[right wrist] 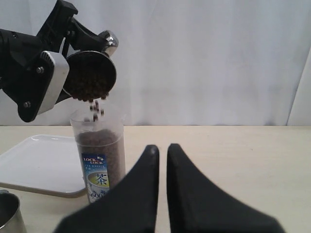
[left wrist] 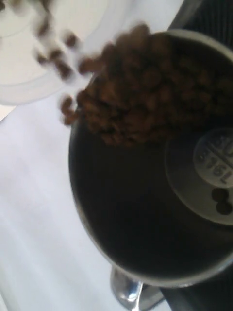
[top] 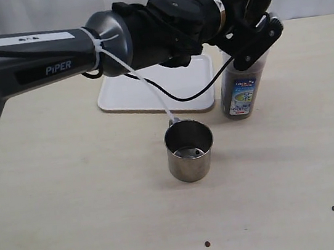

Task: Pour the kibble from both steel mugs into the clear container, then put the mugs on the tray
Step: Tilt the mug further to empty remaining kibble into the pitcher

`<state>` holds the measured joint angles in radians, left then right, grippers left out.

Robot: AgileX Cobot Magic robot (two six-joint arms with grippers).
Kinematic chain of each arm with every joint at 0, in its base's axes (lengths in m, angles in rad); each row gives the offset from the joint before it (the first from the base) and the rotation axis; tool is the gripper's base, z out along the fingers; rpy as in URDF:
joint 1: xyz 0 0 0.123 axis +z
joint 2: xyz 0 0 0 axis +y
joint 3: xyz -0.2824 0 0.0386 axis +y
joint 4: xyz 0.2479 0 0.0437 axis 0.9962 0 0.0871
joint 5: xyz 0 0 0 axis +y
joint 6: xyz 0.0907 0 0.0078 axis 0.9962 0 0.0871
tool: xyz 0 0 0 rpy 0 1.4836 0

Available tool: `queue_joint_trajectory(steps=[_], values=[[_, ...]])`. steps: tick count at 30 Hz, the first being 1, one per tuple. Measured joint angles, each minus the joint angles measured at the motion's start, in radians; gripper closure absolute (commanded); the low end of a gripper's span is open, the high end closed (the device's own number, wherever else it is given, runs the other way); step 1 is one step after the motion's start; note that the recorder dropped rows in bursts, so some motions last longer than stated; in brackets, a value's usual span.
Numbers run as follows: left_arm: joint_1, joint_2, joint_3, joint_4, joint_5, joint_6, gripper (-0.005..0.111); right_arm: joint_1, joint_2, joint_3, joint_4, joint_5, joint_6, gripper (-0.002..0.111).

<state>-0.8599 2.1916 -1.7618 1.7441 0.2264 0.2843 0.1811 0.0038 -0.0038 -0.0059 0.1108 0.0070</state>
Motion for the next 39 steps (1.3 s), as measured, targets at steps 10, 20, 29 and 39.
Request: queue_joint_trajectory(steps=[10, 20, 29, 39], values=[[-0.014, 0.000, 0.000, 0.000, 0.032, 0.017, 0.107, 0.000, 0.000, 0.000, 0.000, 0.000, 0.000, 0.104], [-0.066, 0.000, 0.000, 0.000, 0.109, 0.065, 0.107, 0.000, 0.000, 0.000, 0.000, 0.000, 0.000, 0.104], [-0.094, 0.000, 0.000, 0.000, 0.172, 0.147, 0.107, 0.000, 0.000, 0.000, 0.000, 0.000, 0.000, 0.104], [-0.094, 0.000, 0.000, 0.000, 0.210, 0.174, 0.107, 0.000, 0.000, 0.000, 0.000, 0.000, 0.000, 0.104]])
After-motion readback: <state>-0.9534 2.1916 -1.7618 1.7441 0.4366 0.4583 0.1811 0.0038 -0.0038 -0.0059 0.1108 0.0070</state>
